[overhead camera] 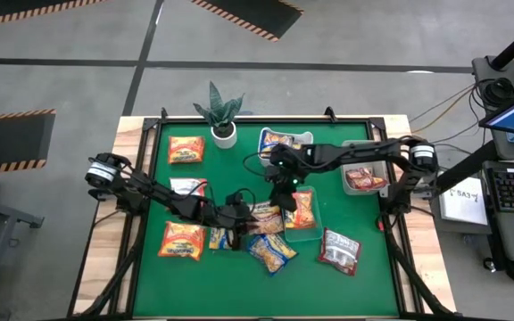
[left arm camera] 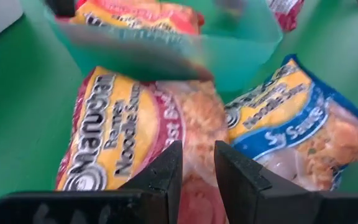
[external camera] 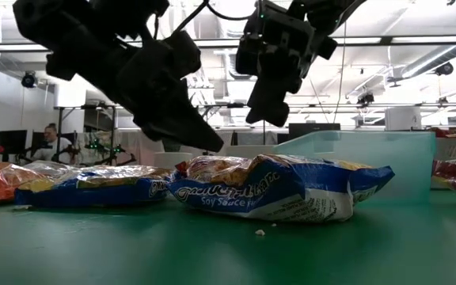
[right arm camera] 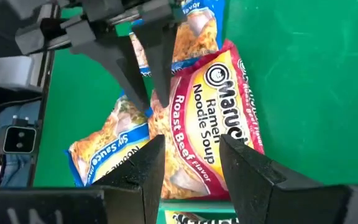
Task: Sort Maruchan noodles
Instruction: Put the red noodle pack into the gray bin
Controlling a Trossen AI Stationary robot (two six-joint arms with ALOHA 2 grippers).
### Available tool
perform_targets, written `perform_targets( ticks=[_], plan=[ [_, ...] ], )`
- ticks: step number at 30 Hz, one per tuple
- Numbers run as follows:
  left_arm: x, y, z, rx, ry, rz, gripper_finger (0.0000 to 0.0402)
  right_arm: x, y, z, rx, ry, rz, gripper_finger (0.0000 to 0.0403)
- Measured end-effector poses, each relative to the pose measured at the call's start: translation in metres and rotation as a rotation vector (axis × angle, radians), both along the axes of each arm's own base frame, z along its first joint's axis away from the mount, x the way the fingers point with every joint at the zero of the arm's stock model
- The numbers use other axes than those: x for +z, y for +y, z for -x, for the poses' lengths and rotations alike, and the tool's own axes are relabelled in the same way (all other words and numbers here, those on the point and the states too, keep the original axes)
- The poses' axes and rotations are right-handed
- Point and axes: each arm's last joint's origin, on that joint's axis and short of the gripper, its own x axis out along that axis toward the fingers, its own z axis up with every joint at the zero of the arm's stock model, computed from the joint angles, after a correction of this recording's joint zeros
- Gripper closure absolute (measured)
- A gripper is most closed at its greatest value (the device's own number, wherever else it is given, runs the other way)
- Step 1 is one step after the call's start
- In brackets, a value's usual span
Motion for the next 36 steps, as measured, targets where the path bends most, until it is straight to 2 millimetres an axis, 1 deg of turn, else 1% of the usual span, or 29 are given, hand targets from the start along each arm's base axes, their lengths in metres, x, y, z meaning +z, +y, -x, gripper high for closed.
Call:
perform_targets(
  ticks=[5,8,10,12,15,18,21,24,27,30,36],
  plan=[
    [-0.008,0.003,0.007,0.048,0.036,-0.022,0.0326,-0.005,0.000,-0.002,-0.007,0.019,-0.009,0.0262],
    [-0.015,0.007,0.013,0.138,0.106,-0.075,0.0326,-0.009,-0.001,-0.004,-0.016,0.029,-0.016,0.0260],
    [-0.018,0.010,0.016,0.197,0.140,-0.109,0.0326,-0.013,0.001,-0.006,-0.011,0.030,-0.016,0.0253],
    [-0.018,0.011,0.018,0.214,0.165,-0.130,0.0326,-0.016,0.002,-0.008,-0.009,0.026,-0.017,0.0241],
    [-0.013,0.011,0.018,0.195,0.154,-0.135,0.0326,-0.017,0.002,-0.013,-0.008,-0.011,0.003,0.0215],
    [-0.003,0.010,0.020,0.177,0.126,-0.132,0.0326,-0.016,0.001,-0.018,-0.039,-0.048,0.114,0.0185],
    [0.003,0.009,0.020,0.142,0.113,-0.118,0.0326,-0.015,-0.002,-0.022,-0.121,-0.039,0.237,0.0160],
    [0.007,0.007,0.017,0.105,0.066,-0.090,0.0326,-0.013,-0.004,-0.025,-0.186,-0.019,0.273,0.0143],
    [0.004,0.005,0.013,0.091,0.030,-0.079,0.0326,-0.011,-0.005,-0.027,-0.214,-0.018,0.251,0.0136],
    [-0.005,0.005,0.013,0.091,0.059,-0.086,0.0326,-0.007,-0.005,-0.029,-0.264,-0.010,0.207,0.0137],
    [-0.020,0.006,0.017,0.130,0.131,-0.072,0.0326,-0.007,-0.004,-0.020,-0.325,0.144,0.148,0.0150]
  ],
)
